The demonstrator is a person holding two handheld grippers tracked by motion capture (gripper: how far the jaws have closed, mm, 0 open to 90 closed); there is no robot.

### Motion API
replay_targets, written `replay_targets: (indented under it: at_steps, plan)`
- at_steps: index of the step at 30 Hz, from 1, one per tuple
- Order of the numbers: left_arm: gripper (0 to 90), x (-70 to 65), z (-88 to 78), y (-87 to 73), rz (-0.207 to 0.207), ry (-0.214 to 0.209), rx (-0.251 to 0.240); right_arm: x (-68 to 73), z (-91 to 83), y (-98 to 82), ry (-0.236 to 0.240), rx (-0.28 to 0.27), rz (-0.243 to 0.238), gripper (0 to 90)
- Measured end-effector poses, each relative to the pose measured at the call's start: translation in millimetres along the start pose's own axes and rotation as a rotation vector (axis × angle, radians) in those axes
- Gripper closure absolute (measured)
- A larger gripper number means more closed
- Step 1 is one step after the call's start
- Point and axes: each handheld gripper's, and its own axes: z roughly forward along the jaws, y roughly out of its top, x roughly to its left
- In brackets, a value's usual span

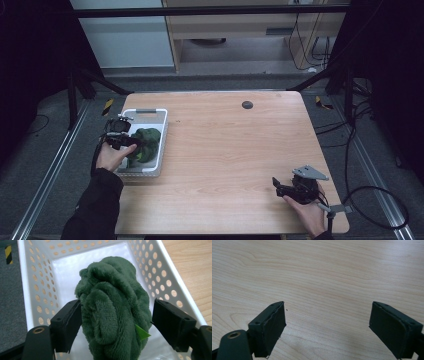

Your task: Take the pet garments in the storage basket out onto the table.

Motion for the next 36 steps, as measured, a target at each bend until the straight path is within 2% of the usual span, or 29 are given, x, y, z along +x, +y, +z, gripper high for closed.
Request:
replay_targets:
  at_steps: [9, 19, 28, 36]
  plan:
    - [24.2, 0.5, 9.5, -0.3, -0.001, -0.006, 0.045, 0.2, 0.5, 0.0, 0.002, 0.003, -0.003, 13.5]
    - [28.4, 2.5, 16.3, -1.0, -0.014, -0.012, 0.063, 0.4, 1.3, 0.0, 0.002, 0.007, -0.005, 13.5]
    - [39.6, 2.7, 20.5, -0.8, -0.033, -0.023, 0.094, 0.7, 1.6, 0.0, 0.005, 0.009, -0.007, 13.4]
    - [56.0, 1.9, 19.8, -1.0, -0.038, -0.018, 0.102, 0.7, 1.6, 0.1, 0.006, 0.009, -0.007, 13.5]
